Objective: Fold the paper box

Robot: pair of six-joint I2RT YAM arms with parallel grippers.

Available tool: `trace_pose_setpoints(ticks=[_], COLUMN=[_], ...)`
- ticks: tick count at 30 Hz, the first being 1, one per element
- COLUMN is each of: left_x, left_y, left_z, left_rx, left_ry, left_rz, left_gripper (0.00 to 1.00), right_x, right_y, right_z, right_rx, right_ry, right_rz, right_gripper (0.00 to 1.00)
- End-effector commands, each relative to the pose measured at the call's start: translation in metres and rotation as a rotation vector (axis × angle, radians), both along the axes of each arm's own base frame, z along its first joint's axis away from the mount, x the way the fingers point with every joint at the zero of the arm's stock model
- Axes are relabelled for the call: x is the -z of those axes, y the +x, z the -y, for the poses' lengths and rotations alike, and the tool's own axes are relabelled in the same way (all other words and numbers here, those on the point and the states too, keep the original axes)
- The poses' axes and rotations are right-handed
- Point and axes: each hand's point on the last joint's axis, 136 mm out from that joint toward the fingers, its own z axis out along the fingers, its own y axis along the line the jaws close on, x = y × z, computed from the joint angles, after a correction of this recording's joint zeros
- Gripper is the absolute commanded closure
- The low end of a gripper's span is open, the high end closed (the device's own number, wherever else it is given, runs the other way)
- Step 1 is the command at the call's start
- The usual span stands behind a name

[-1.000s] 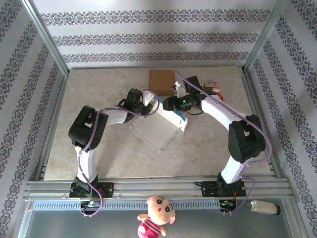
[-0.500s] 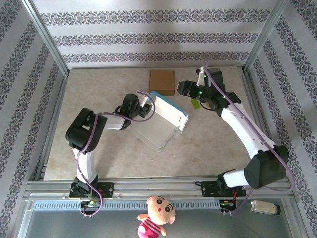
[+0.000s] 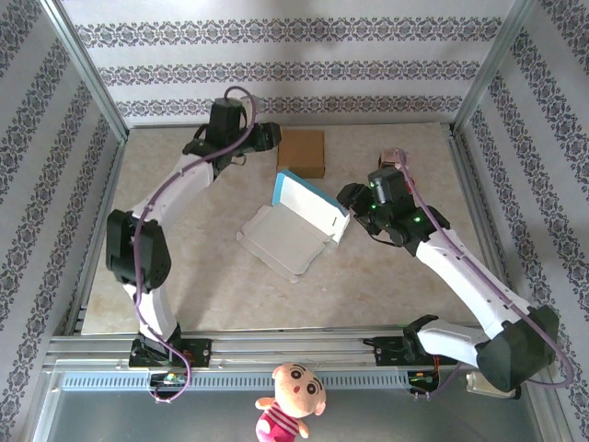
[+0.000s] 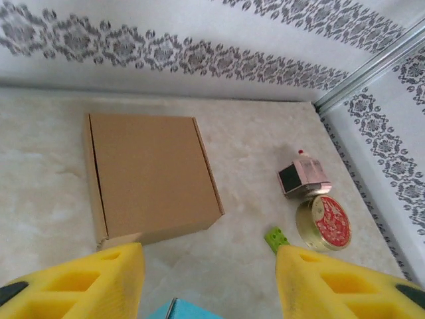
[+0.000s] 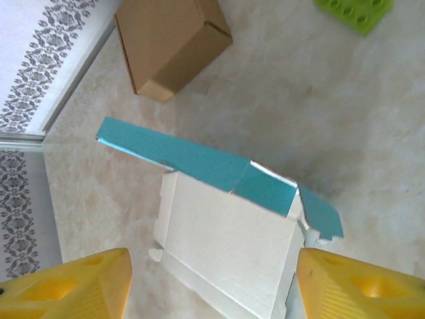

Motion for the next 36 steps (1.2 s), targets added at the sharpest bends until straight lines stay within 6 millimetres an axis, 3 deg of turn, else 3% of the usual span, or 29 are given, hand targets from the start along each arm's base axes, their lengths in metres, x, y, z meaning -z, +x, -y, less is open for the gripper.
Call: trace_pose_setpoints(ticks=[1, 6, 11, 15, 22, 30, 36], left_x=[0.060, 0.076, 0.090, 0.099, 0.115, 0.115, 0.116], left_y=[-0.030, -0.026, -0.028, -0.031, -0.031, -0.037, -0.047], left_z=[0.012, 0.030, 0.026, 0.026, 0.019, 0.016, 0.013], left_rx=[0.094, 0.170, 0.160, 0.167, 0.137, 0.122, 0.091], left_ry=[0.010, -0.037, -0.011, -0.005, 0.015, 0.004, -0.054], left_rz=[-0.348, -0.441, -0.459, -0.477, -0.498, -0.477, -0.445], left_gripper=[0.40, 0.30, 0.29, 0.32, 0.40, 0.54, 0.57], right_x=[0.007, 0.019, 0.028, 0.038, 0.049, 0.059, 0.063], right_y=[0.009, 0.028, 0.039, 0.042, 0.044, 0.045, 0.047], right_z=[-0.010, -0.015, -0.019, -0.013, -0.020, -0.033, -0.035], right_rx=[0.057, 0.086, 0.096, 0.120, 0.081, 0.028, 0.012], right_ry=[0.083, 0.046, 0.031, 0.013, 0.006, 0.009, -0.016], right_rz=[-0.050, -0.078, -0.085, -0.100, -0.114, -0.132, -0.122], right_gripper=[0.35, 0.38, 0.42, 0.45, 0.47, 0.52, 0.58])
